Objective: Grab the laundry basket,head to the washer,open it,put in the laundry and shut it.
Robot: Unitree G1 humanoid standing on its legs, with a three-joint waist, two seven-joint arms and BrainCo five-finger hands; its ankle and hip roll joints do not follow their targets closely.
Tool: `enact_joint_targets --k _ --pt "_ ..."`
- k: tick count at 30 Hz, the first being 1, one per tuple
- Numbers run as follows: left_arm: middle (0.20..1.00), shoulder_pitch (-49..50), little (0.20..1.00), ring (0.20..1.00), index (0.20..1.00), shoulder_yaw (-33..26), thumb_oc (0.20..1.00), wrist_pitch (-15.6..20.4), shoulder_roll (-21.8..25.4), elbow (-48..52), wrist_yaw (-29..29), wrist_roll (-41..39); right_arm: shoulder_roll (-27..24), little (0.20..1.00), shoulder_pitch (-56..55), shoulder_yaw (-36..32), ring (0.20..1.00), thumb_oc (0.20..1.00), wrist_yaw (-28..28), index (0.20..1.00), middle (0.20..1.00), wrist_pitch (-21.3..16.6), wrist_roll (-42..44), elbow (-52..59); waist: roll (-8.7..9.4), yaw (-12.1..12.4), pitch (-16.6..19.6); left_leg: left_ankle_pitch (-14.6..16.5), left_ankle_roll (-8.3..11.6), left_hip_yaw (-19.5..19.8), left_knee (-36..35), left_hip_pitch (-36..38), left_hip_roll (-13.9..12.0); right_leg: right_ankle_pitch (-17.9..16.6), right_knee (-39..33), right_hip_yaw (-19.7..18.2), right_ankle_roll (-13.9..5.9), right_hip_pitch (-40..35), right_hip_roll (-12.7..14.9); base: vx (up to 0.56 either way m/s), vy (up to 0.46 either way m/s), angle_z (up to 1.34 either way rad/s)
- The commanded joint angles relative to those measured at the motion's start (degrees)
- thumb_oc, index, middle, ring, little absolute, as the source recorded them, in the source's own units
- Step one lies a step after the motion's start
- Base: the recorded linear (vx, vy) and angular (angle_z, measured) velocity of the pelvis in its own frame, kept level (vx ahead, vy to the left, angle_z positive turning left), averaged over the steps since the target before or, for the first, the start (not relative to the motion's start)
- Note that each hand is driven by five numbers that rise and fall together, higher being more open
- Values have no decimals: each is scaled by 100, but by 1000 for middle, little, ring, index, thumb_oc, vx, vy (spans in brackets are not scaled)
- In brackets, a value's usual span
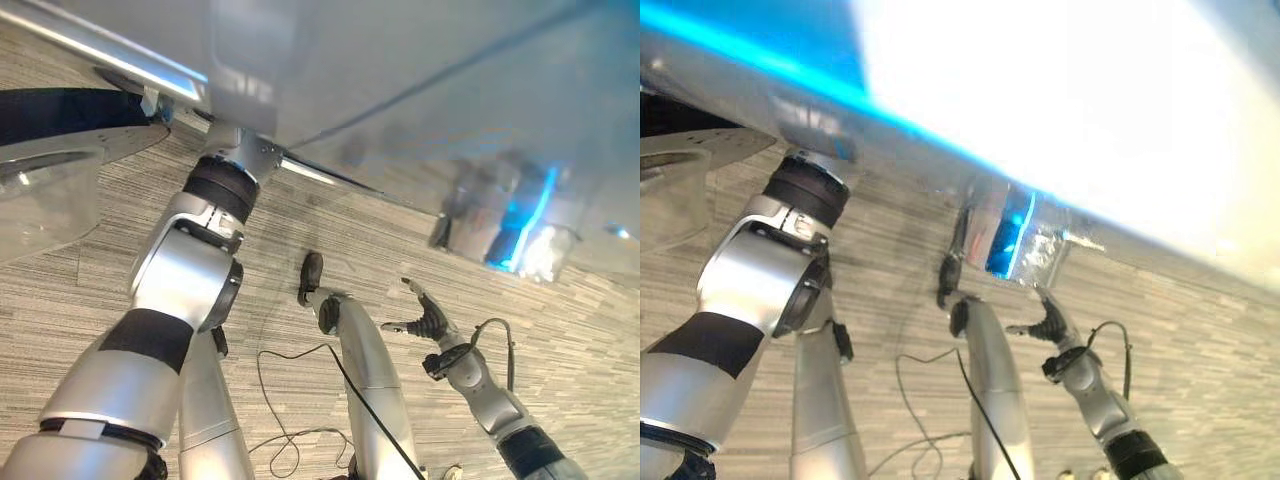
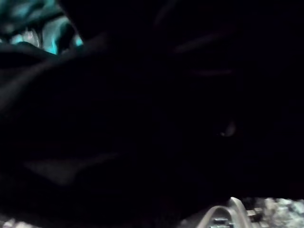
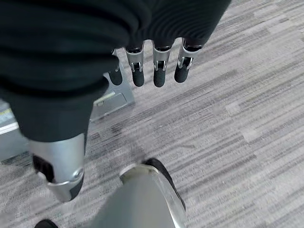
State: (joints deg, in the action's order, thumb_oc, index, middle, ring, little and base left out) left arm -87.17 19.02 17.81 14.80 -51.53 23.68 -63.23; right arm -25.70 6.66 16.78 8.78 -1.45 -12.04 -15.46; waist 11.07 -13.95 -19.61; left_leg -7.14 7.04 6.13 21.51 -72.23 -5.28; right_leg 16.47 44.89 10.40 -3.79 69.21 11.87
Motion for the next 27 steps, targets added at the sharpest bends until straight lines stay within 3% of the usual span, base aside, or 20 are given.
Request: enact_joint_targets --k 1,3,4,7,8,9,11,16,17,20,21,22,24,25,27 --pt "200 -1209 200 200 200 -523 200 1262 264 958 205 25 -460 1000 -472 -45 1000 1000 192 1000 1000 30 7 -38 -446 -273 750 1474 -455 6 786 352 35 -525 -421 -417 -149 13 -245 0 0 0" --pt "200 -1159 200 200 200 -608 200 1453 191 1319 301 55 -496 1000 -519 -75 1000 1000 184 1000 1000 50 -19 -8 -459 -264 750 1469 -461 -3 746 369 37 -538 -448 -429 -162 15 -252 0 0 0" --pt "200 -970 200 200 200 -804 200 1756 61 1945 454 121 -534 1000 -600 -81 1000 1000 174 1000 1000 90 -122 86 -461 -249 751 1476 -469 -24 677 428 56 -545 -512 -454 -177 -10 -262 0 0 0" --pt "200 -683 200 200 200 -781 200 1717 -197 2171 481 135 -643 1000 -664 -42 1000 1000 142 1000 1000 100 -209 161 -448 -258 729 1469 -480 -13 609 489 72 -560 -572 -484 -193 -37 -293 11 -4 0" --pt "542 -585 542 542 542 -652 542 1542 -206 2008 448 127 -675 1000 -699 -35 1000 1000 123 1000 1000 97 -208 183 -455 -259 739 1464 -485 -10 594 503 72 -568 -588 -490 -191 -43 -301 0 0 0" --pt "1000 -513 1000 1000 1000 -554 1000 1378 -155 1801 342 77 -674 1000 -751 -34 1000 1000 82 1000 1000 89 -214 214 -450 -259 756 1456 -492 -9 580 513 74 -579 -599 -485 -183 -51 -304 0 0 0" --pt "1000 -472 1000 1000 1000 -198 1000 995 3 1363 147 161 -655 1000 -825 -56 1000 1000 46 1000 1000 54 -152 161 -497 -246 776 1428 -504 -7 565 531 80 -580 -613 -484 -161 -73 -308 0 0 0" --pt "1000 -506 1000 1000 1000 -184 1000 984 19 1303 93 123 -633 1000 -815 -47 1000 1000 46 1000 1000 47 -152 154 -478 -251 772 1426 -504 -4 561 535 80 -581 -619 -480 -159 -79 -308 -5 14 0" --pt "1000 -994 1000 1000 1000 2045 1000 -874 1094 -822 -1064 3105 -828 1000 -827 -117 1000 1000 -264 1000 1000 -147 134 -8 -739 -83 773 1324 -521 -19 534 558 97 -606 -657 -467 -118 -175 -271 -32 77 0" --pt "1000 -1492 1000 1000 1000 3008 1000 -1233 1141 -1299 -981 5128 -937 1000 -616 -136 1000 1000 -266 1000 1000 -228 189 -112 -766 -14 687 1279 -524 -11 479 624 93 -645 -690 -463 -135 -246 -252 -30 59 4" --pt "1000 -1696 1000 1000 1000 3438 1000 -1442 1041 -1497 -673 6267 -1030 1000 -493 -56 1000 1000 -238 1000 1000 -261 193 -180 -756 -12 652 1269 -522 -1 458 666 88 -667 -707 -470 -144 -280 -261 -20 40 8" --pt "1000 -1708 1000 1000 1000 3443 1000 -1446 1028 -1509 -662 6294 -1016 1000 -475 -53 1000 1000 -233 1000 1000 -266 193 -194 -741 -8 633 1268 -522 -4 455 678 87 -668 -708 -472 -144 -290 -261 -26 46 8" --pt "1000 -1793 1000 1000 1000 3940 1000 -1657 1007 -1565 -602 7448 -1114 1000 -383 8 1000 1000 -179 1000 1000 -287 156 -240 -724 -9 589 1262 -510 7 395 754 62 -699 -766 -477 -163 -351 -262 -16 33 6" --pt "1000 -1791 1000 1000 1000 3941 1000 -1665 1006 -1563 -598 7475 -1103 1000 -375 15 1000 1000 -175 1000 1000 -289 155 -247 -711 -9 580 1261 -509 5 389 766 60 -701 -771 -477 -163 -362 -263 -11 35 2" --pt "1000 -1653 1000 1000 1000 4175 1000 -1855 992 -1353 -594 8373 -1109 1000 -304 89 1000 1000 -82 1000 1000 -320 135 -353 -691 35 509 1240 -500 16 253 901 36 -741 -883 -469 -195 -470 -261 -15 33 2"
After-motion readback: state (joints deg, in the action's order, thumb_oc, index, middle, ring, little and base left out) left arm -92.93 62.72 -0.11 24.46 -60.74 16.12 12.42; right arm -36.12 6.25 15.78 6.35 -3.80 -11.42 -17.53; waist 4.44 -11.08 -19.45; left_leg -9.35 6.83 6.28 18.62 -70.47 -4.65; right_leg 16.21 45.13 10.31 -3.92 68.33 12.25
